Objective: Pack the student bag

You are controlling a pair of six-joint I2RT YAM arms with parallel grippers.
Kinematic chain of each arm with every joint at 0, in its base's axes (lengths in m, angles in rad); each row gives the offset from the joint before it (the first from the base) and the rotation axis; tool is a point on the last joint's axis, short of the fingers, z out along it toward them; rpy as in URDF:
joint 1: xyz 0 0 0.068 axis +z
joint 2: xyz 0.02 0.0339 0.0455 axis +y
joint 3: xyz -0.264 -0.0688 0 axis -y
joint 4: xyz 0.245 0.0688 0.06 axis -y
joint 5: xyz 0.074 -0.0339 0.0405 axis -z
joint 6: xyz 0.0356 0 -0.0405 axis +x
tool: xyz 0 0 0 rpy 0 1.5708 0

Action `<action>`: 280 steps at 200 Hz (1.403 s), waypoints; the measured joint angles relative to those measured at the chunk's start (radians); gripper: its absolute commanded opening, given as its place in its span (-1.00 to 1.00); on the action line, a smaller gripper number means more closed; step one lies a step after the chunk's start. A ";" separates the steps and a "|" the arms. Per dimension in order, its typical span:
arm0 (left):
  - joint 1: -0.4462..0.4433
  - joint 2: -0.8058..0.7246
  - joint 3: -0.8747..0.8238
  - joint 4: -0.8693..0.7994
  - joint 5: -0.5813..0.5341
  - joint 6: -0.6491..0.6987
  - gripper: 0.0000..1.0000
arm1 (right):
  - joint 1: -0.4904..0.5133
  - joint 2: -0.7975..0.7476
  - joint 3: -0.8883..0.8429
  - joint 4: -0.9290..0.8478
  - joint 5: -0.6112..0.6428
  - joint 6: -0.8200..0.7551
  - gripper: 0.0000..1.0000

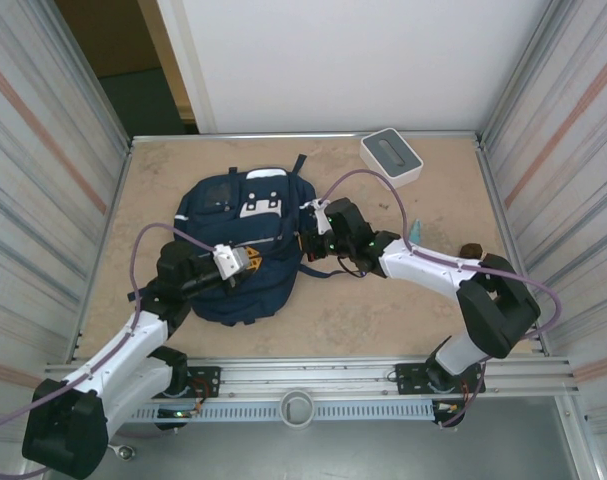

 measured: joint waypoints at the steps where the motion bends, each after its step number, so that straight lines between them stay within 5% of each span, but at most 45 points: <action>1: 0.000 0.000 0.000 -0.001 0.000 0.000 -0.75 | 0.000 0.000 0.000 0.000 -0.001 0.000 -1.00; 15: 0.000 0.008 0.003 -0.008 0.000 0.001 -0.66 | -0.003 0.005 0.000 0.000 -0.010 -0.001 -1.00; 46: -0.011 0.055 0.050 -0.064 -0.018 0.006 -0.12 | -0.013 0.007 -0.001 -0.008 -0.006 0.000 -1.00; 83: -0.150 0.109 0.137 -0.159 -0.152 0.074 0.25 | -0.018 0.007 -0.005 -0.014 -0.002 0.000 -1.00; 142: -0.342 0.154 0.196 -0.205 -0.376 0.123 0.44 | -0.018 -0.008 -0.029 -0.016 -0.003 0.000 -1.00; 186: -0.377 0.283 0.243 -0.225 -0.513 0.168 0.38 | -0.018 -0.024 -0.035 -0.016 -0.003 0.000 -1.00; 240: -0.390 0.320 0.245 -0.237 -0.577 0.204 -0.64 | -0.026 -0.025 -0.043 -0.016 0.002 -0.002 -1.00; 280: -0.331 0.241 0.216 -0.214 -0.500 0.208 -0.87 | -0.039 -0.015 -0.043 0.008 -0.008 -0.005 -1.00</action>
